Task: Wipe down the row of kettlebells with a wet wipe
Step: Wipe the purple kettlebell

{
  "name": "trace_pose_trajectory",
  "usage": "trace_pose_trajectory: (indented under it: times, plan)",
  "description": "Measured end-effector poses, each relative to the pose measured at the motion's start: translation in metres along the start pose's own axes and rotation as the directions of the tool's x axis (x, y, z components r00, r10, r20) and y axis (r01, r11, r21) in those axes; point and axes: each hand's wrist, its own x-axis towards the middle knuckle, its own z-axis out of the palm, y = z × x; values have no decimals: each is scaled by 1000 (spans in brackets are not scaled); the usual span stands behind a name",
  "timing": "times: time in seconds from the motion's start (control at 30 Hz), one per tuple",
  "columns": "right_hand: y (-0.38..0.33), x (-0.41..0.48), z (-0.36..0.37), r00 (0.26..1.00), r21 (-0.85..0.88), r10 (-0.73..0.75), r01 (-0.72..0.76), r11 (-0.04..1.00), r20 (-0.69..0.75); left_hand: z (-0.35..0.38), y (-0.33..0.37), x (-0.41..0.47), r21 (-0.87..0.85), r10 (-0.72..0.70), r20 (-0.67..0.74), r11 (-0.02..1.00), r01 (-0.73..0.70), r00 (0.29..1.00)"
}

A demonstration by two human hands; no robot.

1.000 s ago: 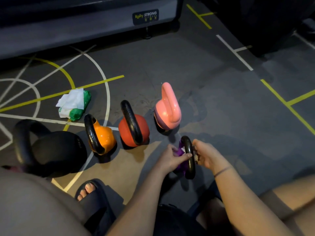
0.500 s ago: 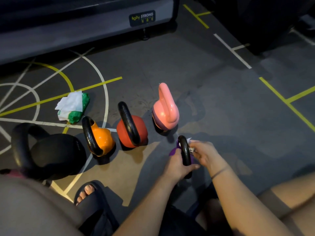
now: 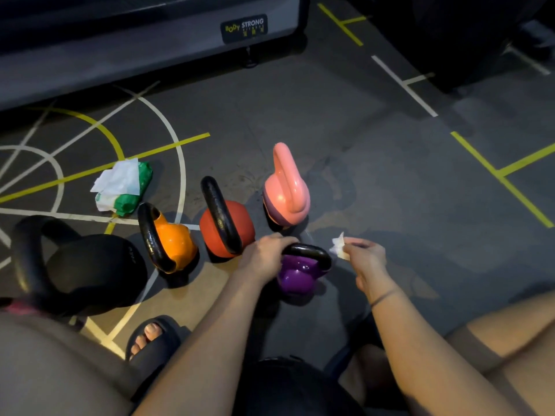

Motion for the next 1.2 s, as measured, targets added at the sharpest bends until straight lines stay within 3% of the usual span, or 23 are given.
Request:
trace_pose_trajectory:
  times: [0.1,0.17,0.23,0.4,0.47,0.53,0.63,0.73,0.83,0.97,1.1,1.2]
  plan:
    - [4,-3,2,943,-252,-204,272,929,264,-14,-18,-4,-8,64,-29,998,-64,998]
    - [13,-11,5,850,-333,-140,344,878,507,-13,-25,-9,-19,109,-75,994,-111,991]
    - [23,-20,11,757,-351,-73,384,854,649,-5,-32,-13,-46,162,-122,985,-169,979]
    - [27,-24,20,728,-255,-95,355,899,679,6,-29,-9,-103,263,-134,955,-277,955]
    - [28,-19,16,704,-321,-51,385,865,708,6,-17,-10,-123,271,-114,951,-284,956]
    - [25,-12,12,677,-451,19,469,760,736,5,-8,-11,-110,303,-78,944,-310,950]
    - [18,-5,9,635,-597,113,631,495,765,7,-3,-11,-74,316,-33,945,-317,948]
    - [27,-5,8,627,-613,100,696,374,773,14,-2,-13,-56,361,6,931,-360,933]
    - [32,-4,7,641,-625,91,692,361,762,16,-4,-14,-66,407,-10,911,-407,913]
    - [6,-5,3,528,-633,349,632,447,774,13,-12,-11,-98,346,52,935,-340,937]
    - [7,-7,-5,547,-627,346,489,607,762,12,-8,-7,-71,288,81,957,-283,954]
    - [19,-10,-8,584,-611,303,450,651,753,14,-5,-6,-91,259,52,963,-254,964]
